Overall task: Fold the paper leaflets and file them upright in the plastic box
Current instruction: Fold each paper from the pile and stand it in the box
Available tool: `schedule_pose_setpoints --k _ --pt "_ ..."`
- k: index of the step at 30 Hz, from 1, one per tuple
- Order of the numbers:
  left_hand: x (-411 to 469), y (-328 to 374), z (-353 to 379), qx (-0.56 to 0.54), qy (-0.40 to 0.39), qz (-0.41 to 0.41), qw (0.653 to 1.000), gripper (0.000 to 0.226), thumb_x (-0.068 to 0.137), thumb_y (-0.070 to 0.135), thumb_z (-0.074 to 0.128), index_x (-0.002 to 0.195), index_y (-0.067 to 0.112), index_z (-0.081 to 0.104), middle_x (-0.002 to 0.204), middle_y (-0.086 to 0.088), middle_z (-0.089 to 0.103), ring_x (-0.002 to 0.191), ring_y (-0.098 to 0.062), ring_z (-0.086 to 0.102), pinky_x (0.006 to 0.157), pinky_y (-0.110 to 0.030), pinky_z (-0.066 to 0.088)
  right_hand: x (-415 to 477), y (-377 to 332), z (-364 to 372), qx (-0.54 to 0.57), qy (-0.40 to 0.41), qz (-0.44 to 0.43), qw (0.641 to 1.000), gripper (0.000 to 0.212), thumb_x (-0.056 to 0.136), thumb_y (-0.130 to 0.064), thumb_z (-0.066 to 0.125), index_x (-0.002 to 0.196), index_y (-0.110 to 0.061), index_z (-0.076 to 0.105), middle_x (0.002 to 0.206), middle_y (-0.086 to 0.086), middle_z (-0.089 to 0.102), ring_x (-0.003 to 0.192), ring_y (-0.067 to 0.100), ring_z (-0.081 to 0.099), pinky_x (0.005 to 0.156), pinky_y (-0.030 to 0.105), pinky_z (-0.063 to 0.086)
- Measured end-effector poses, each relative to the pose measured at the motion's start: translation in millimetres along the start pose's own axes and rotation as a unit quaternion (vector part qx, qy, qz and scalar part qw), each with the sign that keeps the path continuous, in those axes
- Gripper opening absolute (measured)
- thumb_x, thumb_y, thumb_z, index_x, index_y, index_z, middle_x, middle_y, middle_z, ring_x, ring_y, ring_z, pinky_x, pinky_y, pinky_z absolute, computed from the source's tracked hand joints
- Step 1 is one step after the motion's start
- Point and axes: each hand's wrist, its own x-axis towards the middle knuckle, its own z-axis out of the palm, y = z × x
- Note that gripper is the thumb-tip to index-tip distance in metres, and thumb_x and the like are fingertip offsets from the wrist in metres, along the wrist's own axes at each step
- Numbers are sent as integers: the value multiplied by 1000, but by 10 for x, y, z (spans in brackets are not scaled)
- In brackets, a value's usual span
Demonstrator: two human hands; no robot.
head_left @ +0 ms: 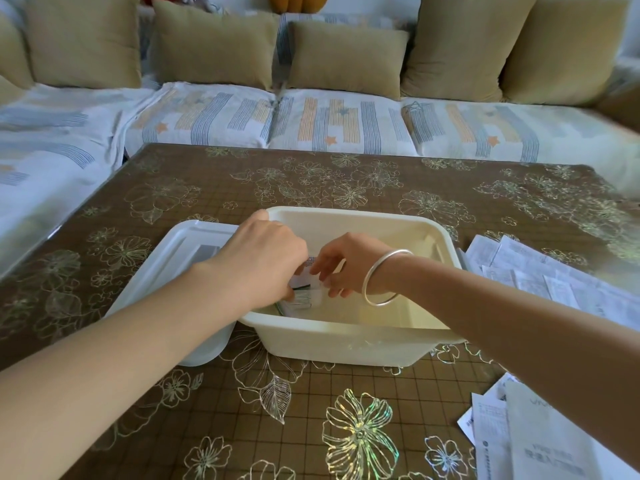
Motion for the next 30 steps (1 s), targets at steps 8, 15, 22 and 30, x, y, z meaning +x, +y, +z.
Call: schedule_pose_setpoints --k 8,15,22,30 --pt "-76 -134 -44 -84 75 -31 993 19 91 32 58 105 36 69 89 16 68 94 -12 57 93 -29 33 -84 -68 -78 -86 77 -13 993 25 87 -3 56 98 -20 71 94 -1 73 74 12 67 70 21 53" --pt "-193 84 -151 -245 163 -30 955 12 89 28 63 89 31 75 80 13 72 78 -13 64 86 -33 45 -643 -85 -338 -9 251 -97 963 23 86 -4 61 87 -24 72 76 -8 72 64 3 67 72 21 54" --pt "-227 784 -269 -290 274 -4 917 12 89 23 64 82 26 74 75 12 68 73 -12 60 79 -33 45 -1649 679 -539 55 459 -25 887 21 85 -1 60 82 -19 70 77 -6 71 65 10 67 67 28 55" --pt "-238 1330 -143 -253 305 -29 918 31 94 41 51 100 17 69 97 2 68 90 -19 62 83 -38 46 -1781 2020 -273 -201 254 235 916 46 87 -41 61 127 -20 53 130 7 56 119 28 51 97 37 42"
